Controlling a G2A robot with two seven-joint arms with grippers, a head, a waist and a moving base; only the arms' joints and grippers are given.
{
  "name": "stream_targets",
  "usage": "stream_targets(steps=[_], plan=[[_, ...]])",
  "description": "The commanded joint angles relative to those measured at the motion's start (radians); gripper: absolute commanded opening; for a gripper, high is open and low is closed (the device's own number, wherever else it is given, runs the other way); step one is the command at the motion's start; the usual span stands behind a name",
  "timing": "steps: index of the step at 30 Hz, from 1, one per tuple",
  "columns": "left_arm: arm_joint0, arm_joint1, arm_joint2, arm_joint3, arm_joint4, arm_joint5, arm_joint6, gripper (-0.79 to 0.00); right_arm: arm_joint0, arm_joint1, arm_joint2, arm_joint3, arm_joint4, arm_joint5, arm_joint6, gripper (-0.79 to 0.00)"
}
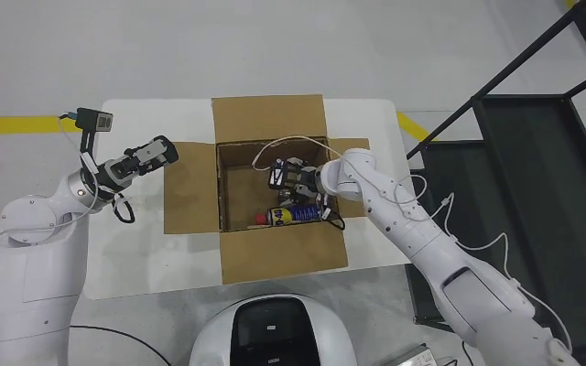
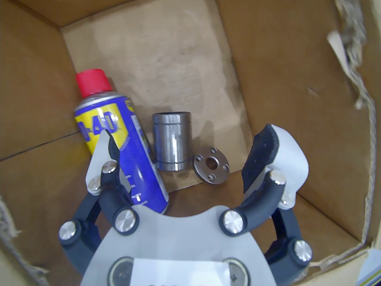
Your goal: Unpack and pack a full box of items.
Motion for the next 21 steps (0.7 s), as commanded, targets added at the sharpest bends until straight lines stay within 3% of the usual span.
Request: stream_targets(steps=[1, 8, 11, 17, 21], plan=[[0.000, 0.000, 0.000, 0.000, 0.000, 0.000, 0.000, 0.000, 0.014, -0.006, -0.010, -0.007, 0.019, 0.016, 0.062, 0.000], [0.000, 0.000, 0.000, 0.000, 0.000, 0.000, 0.000, 0.000, 0.082, -0.047, -0.069, 0.074, 0.117, 0.075, 0.211, -0.148], [0.000, 0.000, 0.000, 0.000, 0.000, 0.000, 0.000, 0.000, 0.104, -0.062, -0.090, 0.117, 0.145, 0.088, 0.236, -0.099], [0.000, 0.000, 0.000, 0.000, 0.000, 0.000, 0.000, 0.000, 0.140, -0.093, -0.135, 0.205, 0.170, 0.091, 0.224, -0.089], [0.000, 0.000, 0.000, 0.000, 0.000, 0.000, 0.000, 0.000, 0.160, -0.114, -0.166, 0.256, 0.165, 0.094, 0.204, -0.169]])
